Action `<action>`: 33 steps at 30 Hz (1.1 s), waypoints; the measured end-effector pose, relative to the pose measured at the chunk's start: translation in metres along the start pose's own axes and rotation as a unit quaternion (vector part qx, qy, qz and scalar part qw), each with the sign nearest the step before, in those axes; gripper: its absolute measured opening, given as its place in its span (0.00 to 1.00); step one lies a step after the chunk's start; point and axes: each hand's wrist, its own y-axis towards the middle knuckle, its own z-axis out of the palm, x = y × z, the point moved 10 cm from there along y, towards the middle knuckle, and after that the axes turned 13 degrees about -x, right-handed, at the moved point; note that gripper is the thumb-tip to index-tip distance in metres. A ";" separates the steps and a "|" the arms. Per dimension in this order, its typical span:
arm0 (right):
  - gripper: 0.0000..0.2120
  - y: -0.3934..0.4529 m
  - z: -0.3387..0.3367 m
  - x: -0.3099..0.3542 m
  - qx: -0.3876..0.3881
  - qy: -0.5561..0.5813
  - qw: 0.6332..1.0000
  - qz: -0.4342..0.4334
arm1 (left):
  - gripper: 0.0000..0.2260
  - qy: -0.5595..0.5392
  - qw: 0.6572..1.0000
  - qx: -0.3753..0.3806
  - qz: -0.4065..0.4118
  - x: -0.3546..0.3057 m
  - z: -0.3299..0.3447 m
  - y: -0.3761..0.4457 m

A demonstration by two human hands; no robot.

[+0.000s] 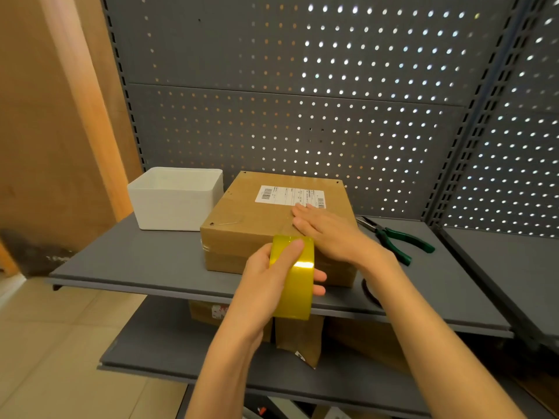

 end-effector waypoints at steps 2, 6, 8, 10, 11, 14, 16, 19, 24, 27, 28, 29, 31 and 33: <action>0.24 0.001 0.004 0.000 0.025 -0.022 0.999 -0.003 | 0.11 0.001 1.000 -0.012 0.011 0.002 -0.001 0.000; 0.26 0.003 0.007 -0.003 0.061 -0.042 0.997 0.007 | 0.10 0.021 0.998 -0.040 0.039 0.004 -0.003 0.001; 0.27 0.006 0.012 -0.005 0.075 -0.060 0.995 0.024 | 0.10 0.041 0.997 -0.049 0.040 0.006 -0.006 0.002; 0.29 0.012 0.017 -0.007 0.068 -0.075 0.993 0.056 | 0.10 0.044 0.997 -0.054 0.028 0.010 -0.008 0.001; 0.30 0.015 0.018 -0.008 0.062 -0.077 0.992 0.074 | 0.11 0.038 0.997 -0.057 0.021 0.013 -0.009 0.001; 0.30 0.018 0.020 -0.008 0.060 -0.083 0.990 0.097 | 0.11 0.048 0.996 -0.066 0.016 0.015 -0.009 0.001; 0.30 0.018 0.020 -0.008 0.063 -0.083 0.990 0.097 | 0.10 0.059 0.996 -0.071 0.014 0.016 -0.009 0.002; 0.29 0.018 0.020 -0.008 0.054 -0.083 0.990 0.097 | 0.12 0.065 0.995 -0.079 0.001 0.017 -0.014 0.002; 0.28 0.017 0.017 -0.006 0.030 -0.079 0.992 0.090 | 0.12 0.059 0.993 -0.100 0.021 0.016 -0.015 -0.001; 0.29 0.017 0.014 -0.005 0.013 -0.074 0.994 0.080 | 0.12 0.037 0.993 -0.109 0.030 0.017 -0.014 -0.007; 0.29 0.017 0.013 -0.005 0.015 -0.069 0.994 0.078 | 0.12 0.035 0.993 -0.107 0.029 0.017 -0.013 -0.008; 0.29 0.018 0.013 -0.003 0.020 -0.059 0.995 0.078 | 0.13 0.036 0.994 -0.103 0.028 0.017 -0.013 -0.009; 0.30 0.022 0.014 0.005 0.031 -0.042 0.997 0.065 | 0.14 0.045 0.994 -0.096 0.028 0.015 -0.012 -0.009; 0.30 0.027 0.020 0.017 0.038 -0.052 0.997 0.036 | 0.14 0.050 0.993 -0.100 0.026 0.013 -0.012 -0.009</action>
